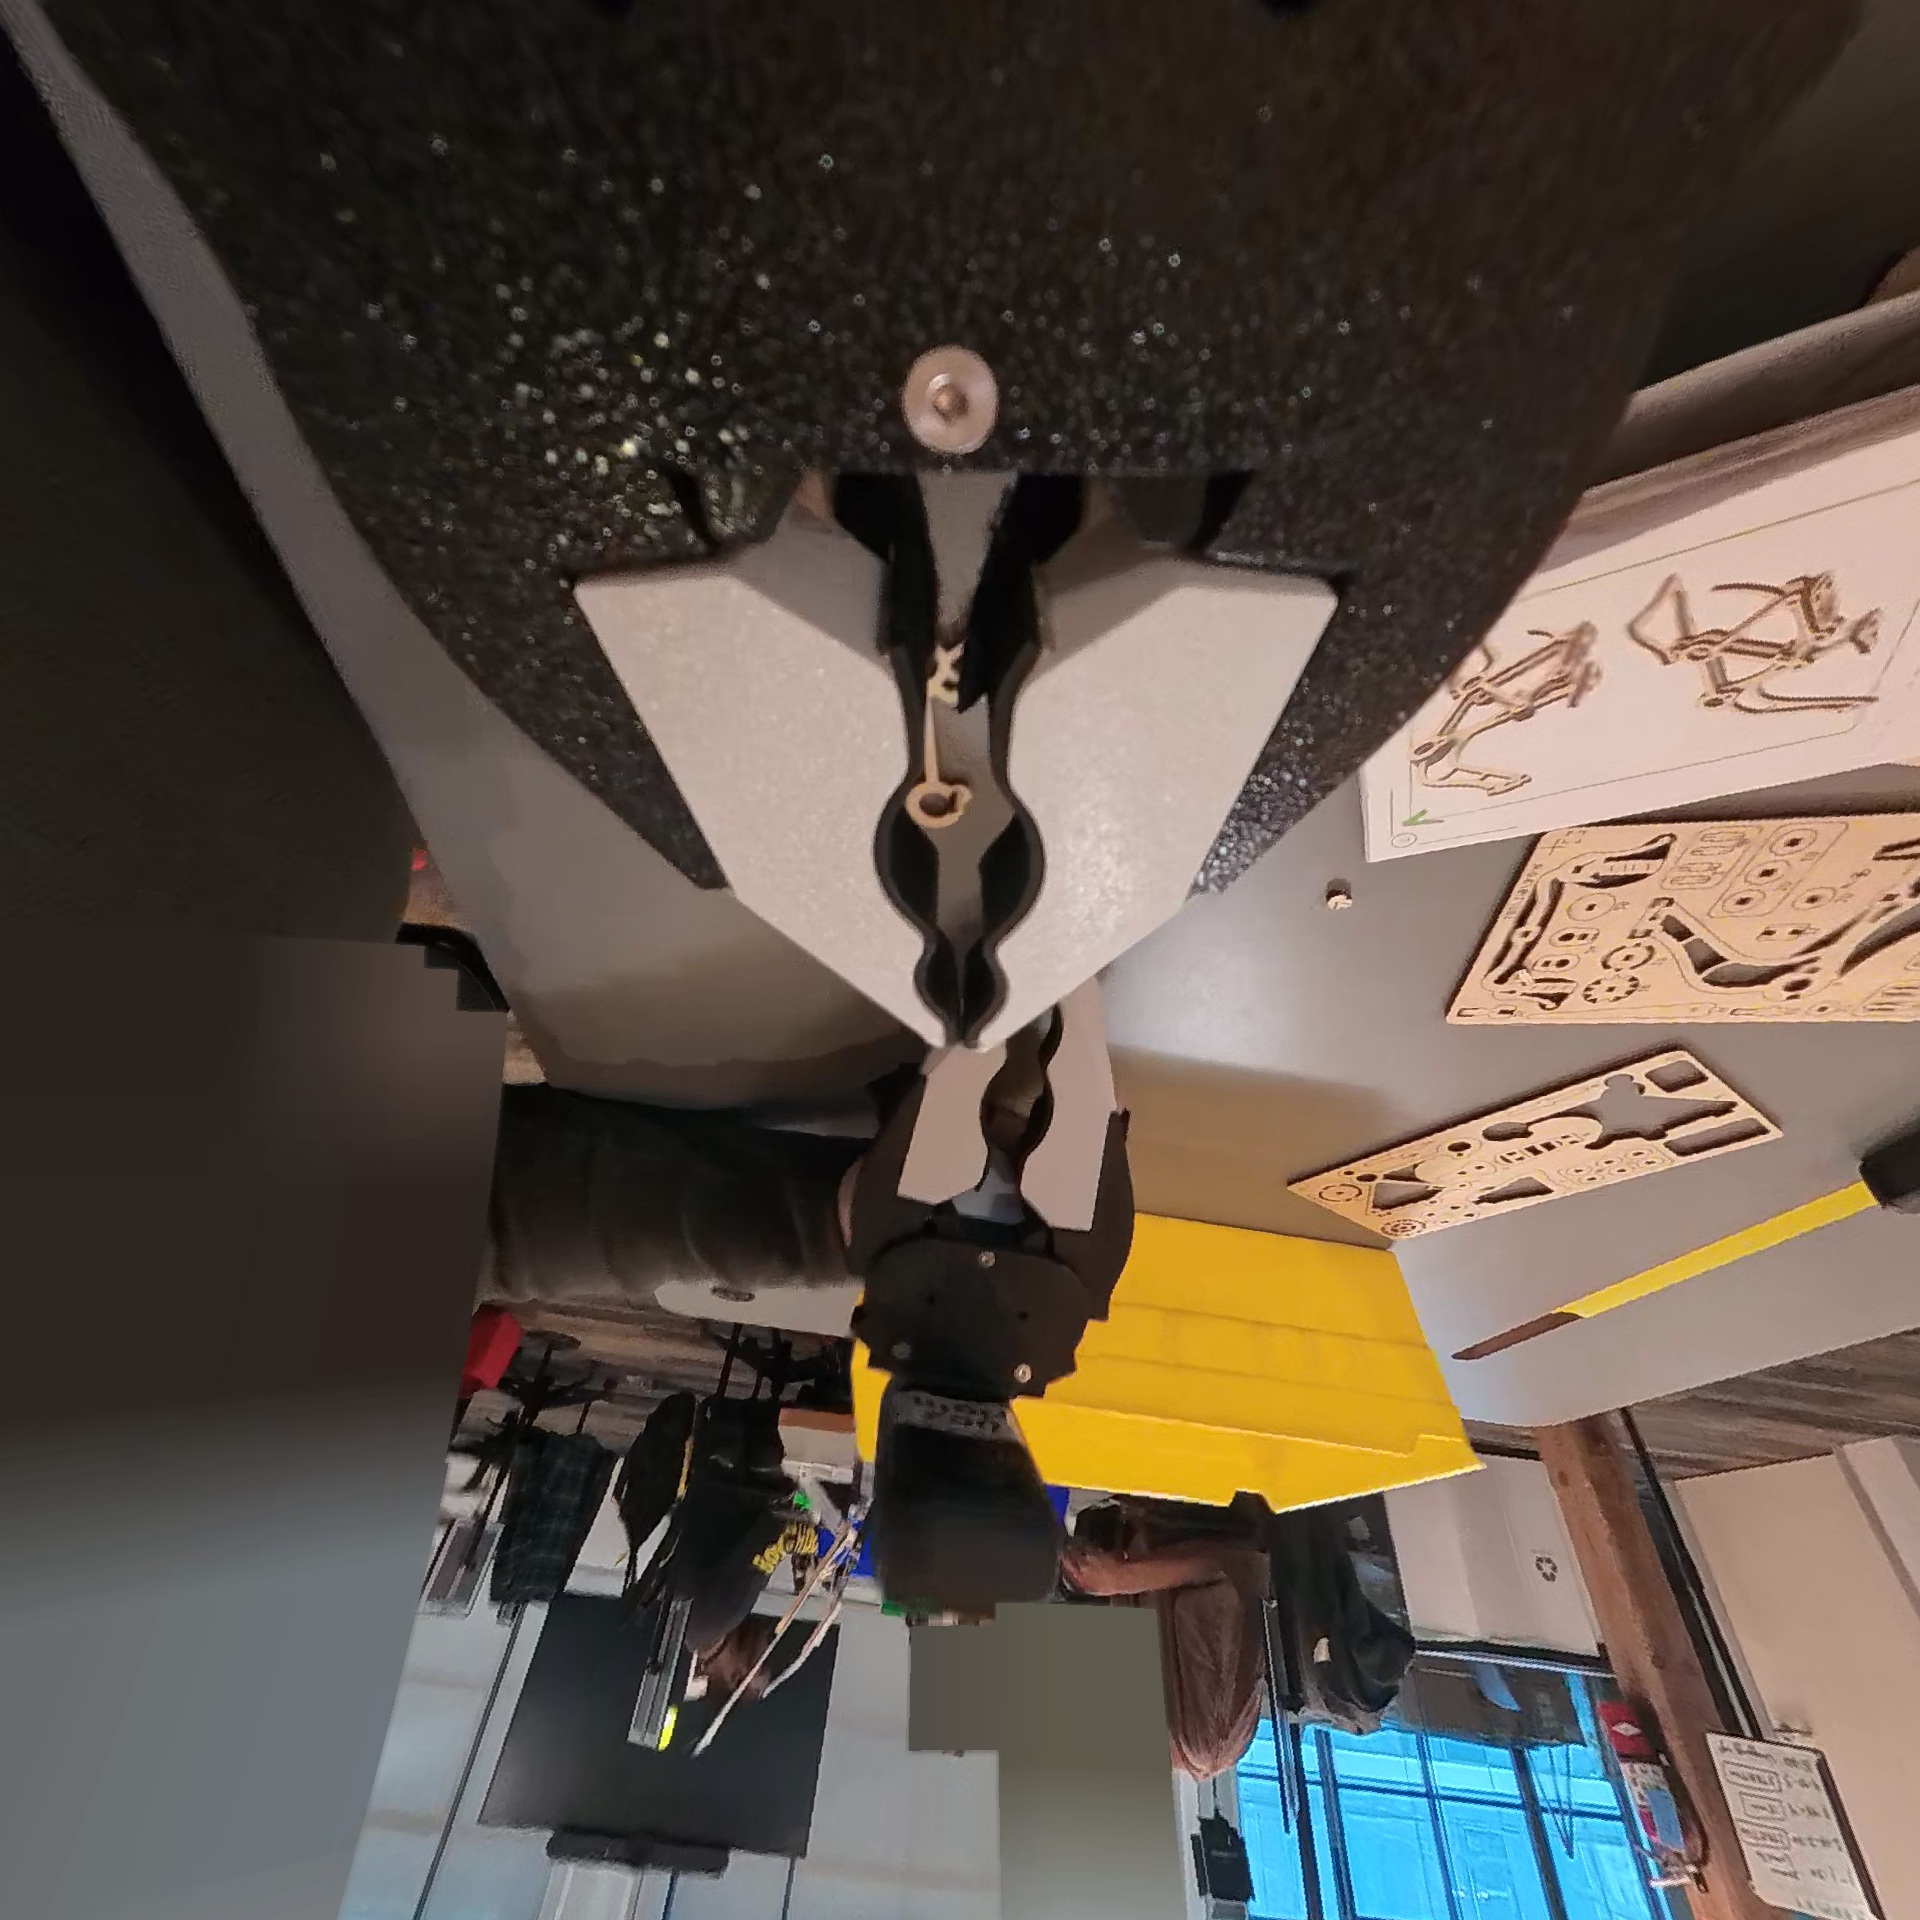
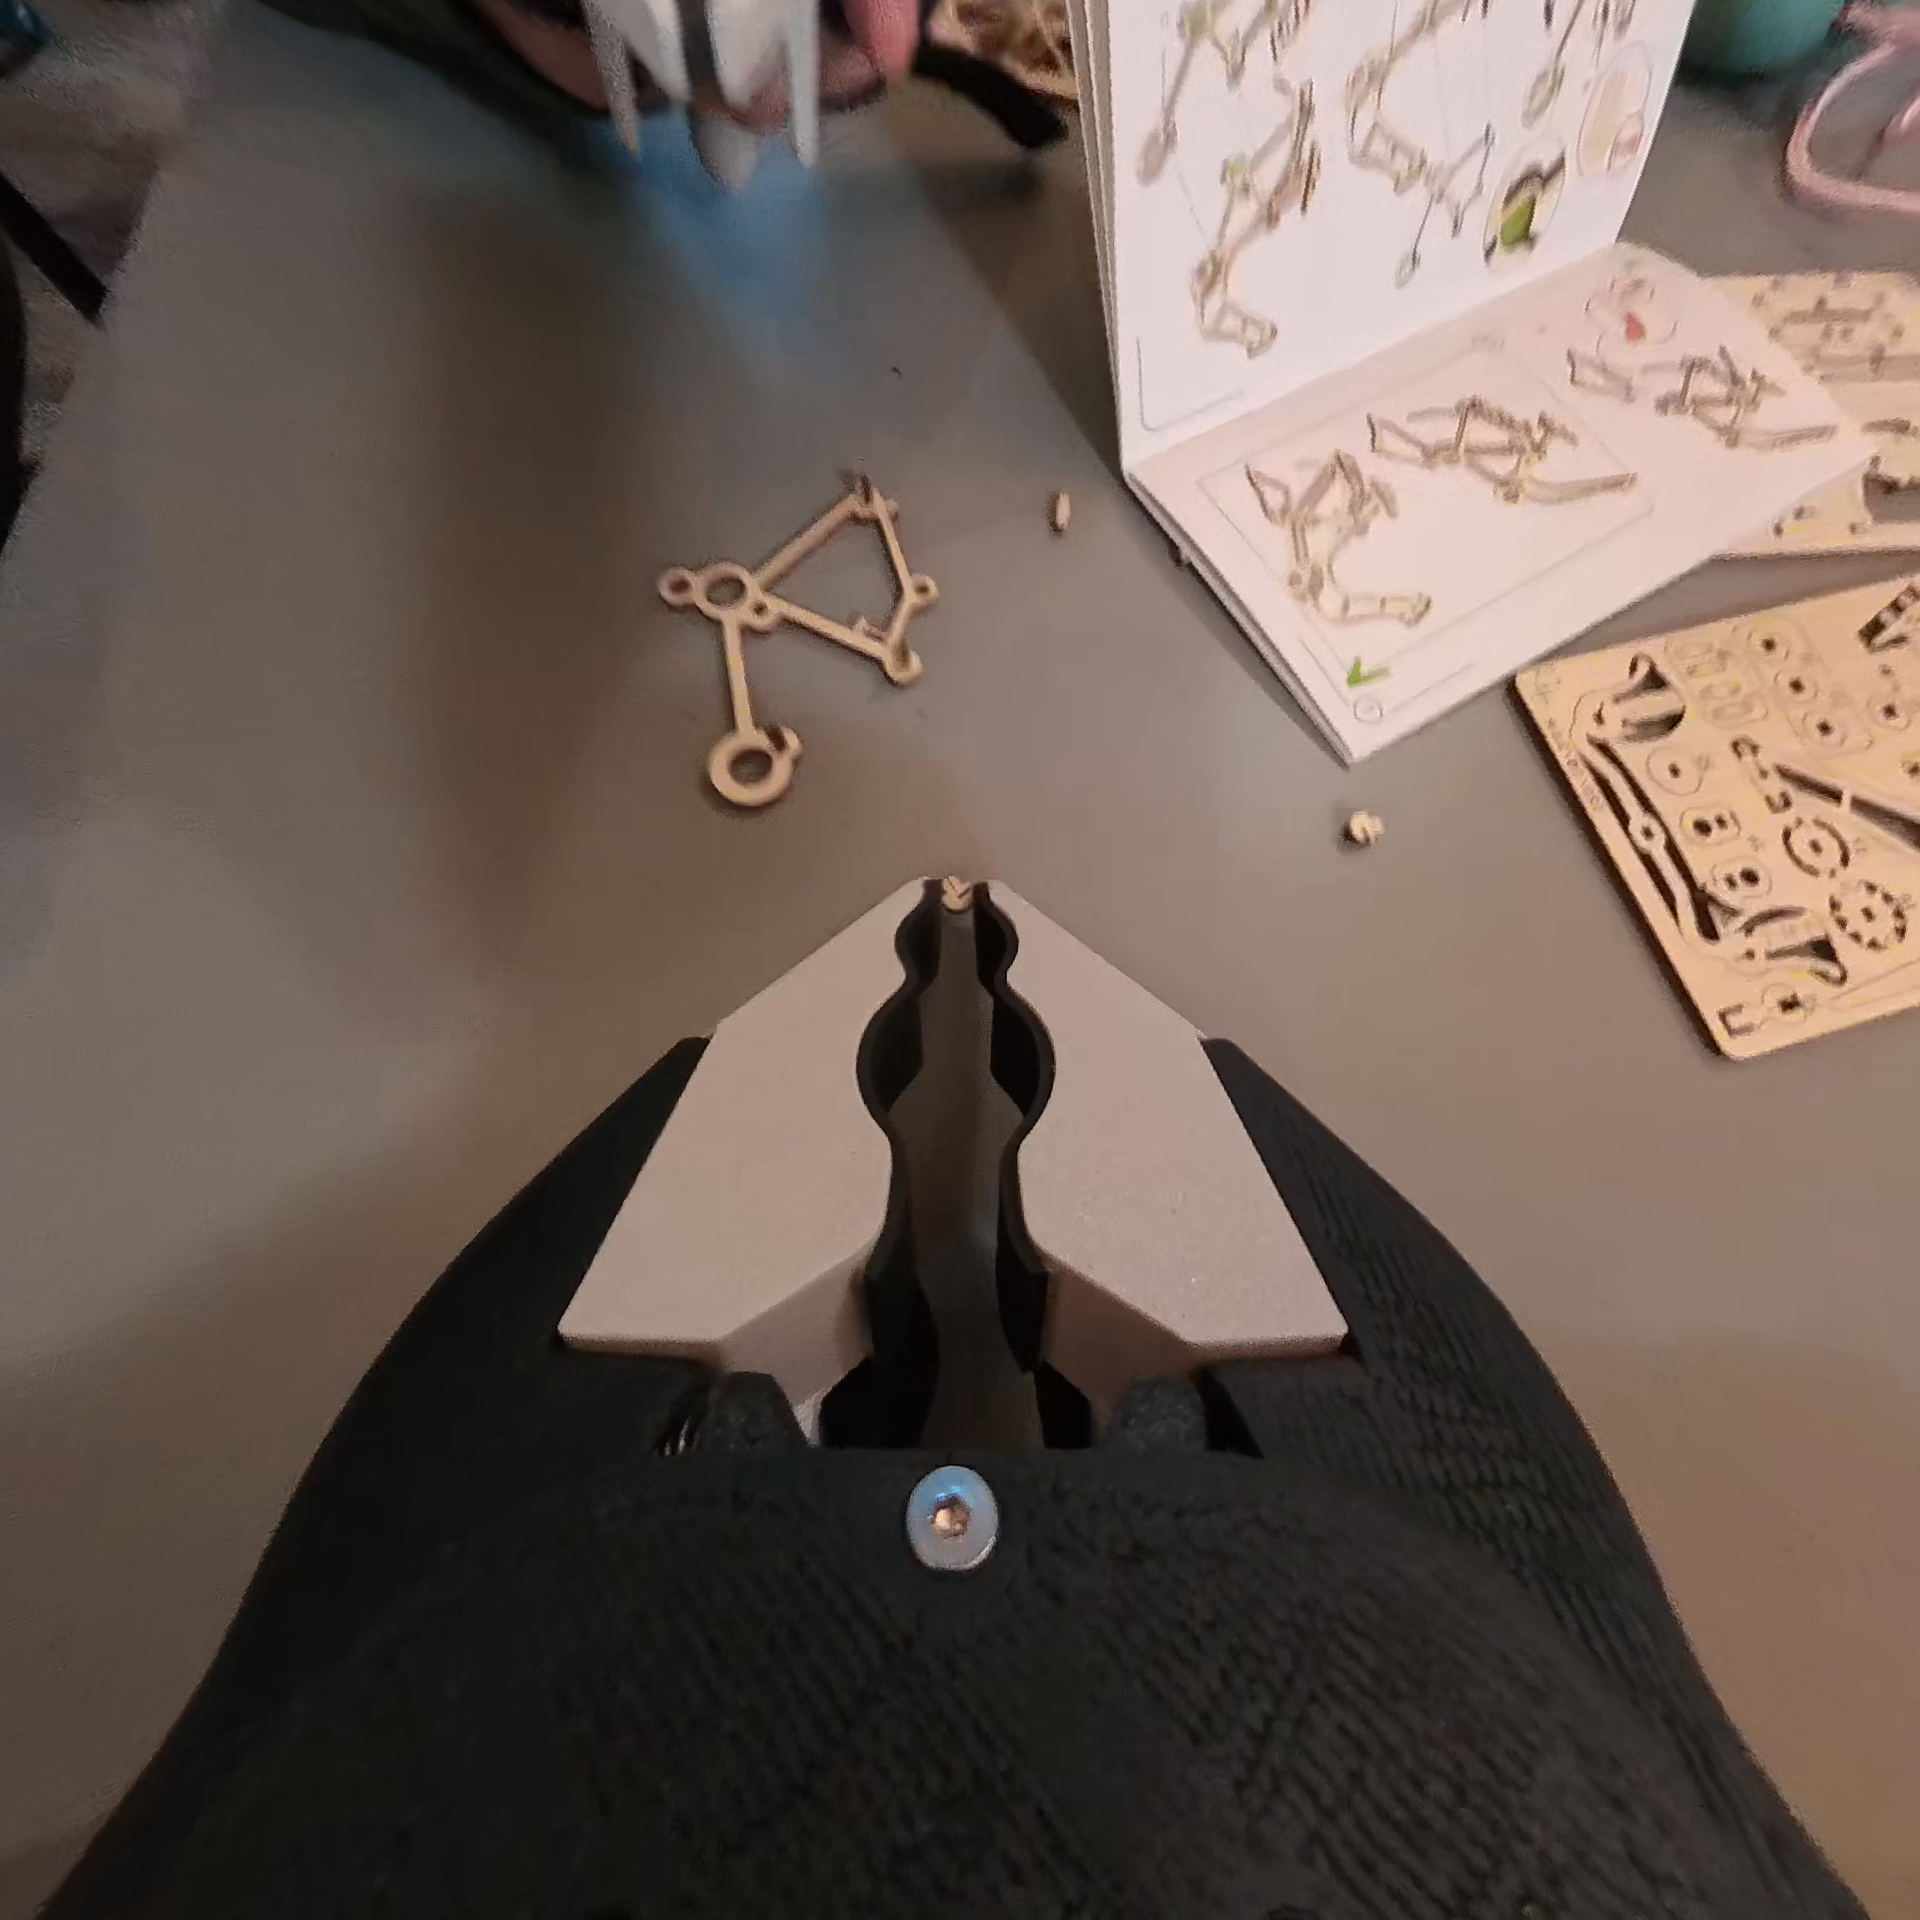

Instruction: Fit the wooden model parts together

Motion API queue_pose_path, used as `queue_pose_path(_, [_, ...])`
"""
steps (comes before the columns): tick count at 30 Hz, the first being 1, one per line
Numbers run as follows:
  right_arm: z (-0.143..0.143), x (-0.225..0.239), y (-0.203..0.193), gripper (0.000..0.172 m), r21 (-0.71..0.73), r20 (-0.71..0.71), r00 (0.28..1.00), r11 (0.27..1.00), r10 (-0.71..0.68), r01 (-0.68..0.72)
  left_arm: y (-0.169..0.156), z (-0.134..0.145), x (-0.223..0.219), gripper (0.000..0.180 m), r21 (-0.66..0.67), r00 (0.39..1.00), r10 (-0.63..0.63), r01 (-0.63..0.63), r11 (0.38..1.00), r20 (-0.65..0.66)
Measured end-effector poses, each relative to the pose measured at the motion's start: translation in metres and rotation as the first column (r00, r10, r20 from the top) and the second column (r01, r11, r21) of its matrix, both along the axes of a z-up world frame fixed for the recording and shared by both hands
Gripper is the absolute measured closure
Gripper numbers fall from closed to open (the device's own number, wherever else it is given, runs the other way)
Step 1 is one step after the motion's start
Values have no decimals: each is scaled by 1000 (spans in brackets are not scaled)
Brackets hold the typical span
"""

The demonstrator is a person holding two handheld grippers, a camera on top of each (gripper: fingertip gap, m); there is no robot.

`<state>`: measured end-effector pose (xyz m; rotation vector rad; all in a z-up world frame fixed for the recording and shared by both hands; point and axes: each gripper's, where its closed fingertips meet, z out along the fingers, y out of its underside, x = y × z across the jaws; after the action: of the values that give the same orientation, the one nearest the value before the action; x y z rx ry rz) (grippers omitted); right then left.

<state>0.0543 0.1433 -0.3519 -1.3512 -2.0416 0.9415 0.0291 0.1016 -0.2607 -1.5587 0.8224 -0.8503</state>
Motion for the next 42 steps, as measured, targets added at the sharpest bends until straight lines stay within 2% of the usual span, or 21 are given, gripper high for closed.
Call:
queue_pose_path(3, [23,-8,-12,168,-51,-104,995,999,11,-16,0,-9,3,179,102,988,35,-20,995,-149])
queue_pose_path(5, [42,-13,-16,168,-36,-198,980,999,7,-15,-3,-14,8,178,134,978,36,-8,991,-206])
queue_pose_path(7, [59,-17,-17,168,62,-297,955,998,10,9,-6,-12,13,173,48,991,-4,10,999,-134])
queue_pose_path(9, [73,-19,-21,168,187,-368,929,982,33,39,-5,-1,12,169,-80,999,-25,28,996,34])
queue_pose_path(11, [84,-20,-25,168,307,-417,907,949,61,77,1,12,0,168,-161,981,8,24,987,196])
queue_pose_path(13, [91,-22,-29,168,429,-439,893,896,95,116,7,18,-9,168,-218,956,44,22,976,291])
queue_pose_path(16, [98,-24,-29,168,583,-452,884,790,120,191,7,16,-8,169,-264,944,37,54,963,329])
queue_pose_path(19, [100,-26,-31,168,670,-447,883,707,143,225,4,9,-1,170,-303,942,7,101,948,334])
queue_pose_path(24, [101,-28,-39,168,732,-438,880,642,186,228,4,10,-1,174,-301,937,1,111,947,349])
queue_pose_path(30, [97,-30,-44,168,763,-416,885,610,209,214,-2,8,5,180,-313,937,-38,154,937,348])
queue_pose_path(42, [96,-30,-47,167,763,-414,883,612,221,205,-2,5,6,179,-323,939,-47,164,932,340])
